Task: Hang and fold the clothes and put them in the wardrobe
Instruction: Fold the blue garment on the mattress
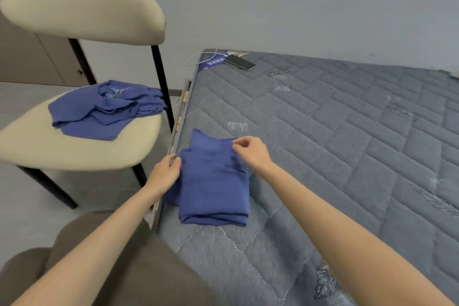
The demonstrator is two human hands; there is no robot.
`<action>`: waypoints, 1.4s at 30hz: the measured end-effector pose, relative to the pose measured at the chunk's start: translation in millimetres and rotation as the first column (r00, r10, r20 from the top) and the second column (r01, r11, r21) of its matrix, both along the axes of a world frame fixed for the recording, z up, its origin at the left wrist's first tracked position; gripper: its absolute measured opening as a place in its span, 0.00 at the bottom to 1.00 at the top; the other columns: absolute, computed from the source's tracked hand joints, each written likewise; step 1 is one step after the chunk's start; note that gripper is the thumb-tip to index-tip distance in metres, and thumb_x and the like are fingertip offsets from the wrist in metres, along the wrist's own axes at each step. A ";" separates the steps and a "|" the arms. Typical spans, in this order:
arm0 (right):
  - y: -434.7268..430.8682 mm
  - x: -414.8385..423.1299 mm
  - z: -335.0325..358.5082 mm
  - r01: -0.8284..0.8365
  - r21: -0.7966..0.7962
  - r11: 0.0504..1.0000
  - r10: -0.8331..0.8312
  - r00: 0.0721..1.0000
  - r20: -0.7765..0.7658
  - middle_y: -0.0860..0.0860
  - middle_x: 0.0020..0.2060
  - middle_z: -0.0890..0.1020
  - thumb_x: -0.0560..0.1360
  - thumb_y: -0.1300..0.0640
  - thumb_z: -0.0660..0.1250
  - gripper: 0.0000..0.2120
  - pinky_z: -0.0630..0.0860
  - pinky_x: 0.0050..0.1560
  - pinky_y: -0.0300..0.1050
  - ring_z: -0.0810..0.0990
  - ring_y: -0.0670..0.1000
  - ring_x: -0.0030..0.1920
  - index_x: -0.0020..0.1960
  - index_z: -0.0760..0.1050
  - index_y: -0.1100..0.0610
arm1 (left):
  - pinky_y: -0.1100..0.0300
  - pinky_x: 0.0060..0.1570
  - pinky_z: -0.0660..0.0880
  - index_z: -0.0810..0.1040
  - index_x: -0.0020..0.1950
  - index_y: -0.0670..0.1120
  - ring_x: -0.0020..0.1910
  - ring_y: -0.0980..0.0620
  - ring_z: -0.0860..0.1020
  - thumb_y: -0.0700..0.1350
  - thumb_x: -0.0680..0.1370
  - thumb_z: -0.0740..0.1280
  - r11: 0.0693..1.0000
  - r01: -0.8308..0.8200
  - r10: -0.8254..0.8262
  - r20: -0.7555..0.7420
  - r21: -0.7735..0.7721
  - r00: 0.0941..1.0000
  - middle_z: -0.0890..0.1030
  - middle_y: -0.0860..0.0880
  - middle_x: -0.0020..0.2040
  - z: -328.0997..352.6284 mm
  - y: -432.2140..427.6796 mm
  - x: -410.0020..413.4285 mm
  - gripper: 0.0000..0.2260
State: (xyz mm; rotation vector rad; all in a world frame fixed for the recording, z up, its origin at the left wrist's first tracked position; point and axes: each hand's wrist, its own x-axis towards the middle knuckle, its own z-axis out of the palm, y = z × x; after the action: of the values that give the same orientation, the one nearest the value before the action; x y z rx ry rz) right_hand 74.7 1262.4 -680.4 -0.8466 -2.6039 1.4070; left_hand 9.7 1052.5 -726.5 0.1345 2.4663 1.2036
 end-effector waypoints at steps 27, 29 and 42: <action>-15.3 -4.0 -36.9 0.101 -0.339 0.935 -0.152 0.980 -0.127 0.54 0.37 0.75 0.77 0.49 0.65 0.14 0.70 0.42 0.45 0.72 0.50 0.38 0.42 0.72 0.60 | 0.59 0.41 0.73 0.77 0.52 0.46 0.43 0.51 0.78 0.56 0.78 0.63 0.858 -0.331 0.223 0.296 0.393 0.929 0.79 0.51 0.44 8.7 34.7 -0.7 0.14; -20.0 -17.0 -17.3 0.055 -0.336 0.940 -0.112 0.982 -0.154 0.55 0.38 0.76 0.77 0.49 0.65 0.14 0.71 0.41 0.46 0.73 0.51 0.39 0.43 0.73 0.60 | 0.61 0.38 0.73 0.77 0.49 0.48 0.43 0.52 0.78 0.57 0.78 0.63 0.840 -0.346 0.238 0.289 0.419 0.927 0.79 0.52 0.44 25.2 25.2 -7.8 0.12; -188.5 -163.6 92.8 -0.390 -0.237 0.890 0.321 0.904 -0.283 0.61 0.43 0.79 0.77 0.45 0.64 0.23 0.74 0.44 0.52 0.78 0.60 0.44 0.48 0.73 0.68 | 0.64 0.35 0.72 0.76 0.47 0.52 0.44 0.57 0.79 0.59 0.76 0.64 0.688 -0.526 0.540 0.132 0.501 0.832 0.80 0.56 0.45 131.8 -160.1 -87.1 0.11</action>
State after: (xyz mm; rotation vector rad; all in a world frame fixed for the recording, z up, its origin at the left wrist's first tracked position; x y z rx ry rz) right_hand -88.9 1073.9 -587.7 -0.1867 -2.4904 1.8840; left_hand -77.4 892.4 -594.7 -0.4715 2.1865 2.1170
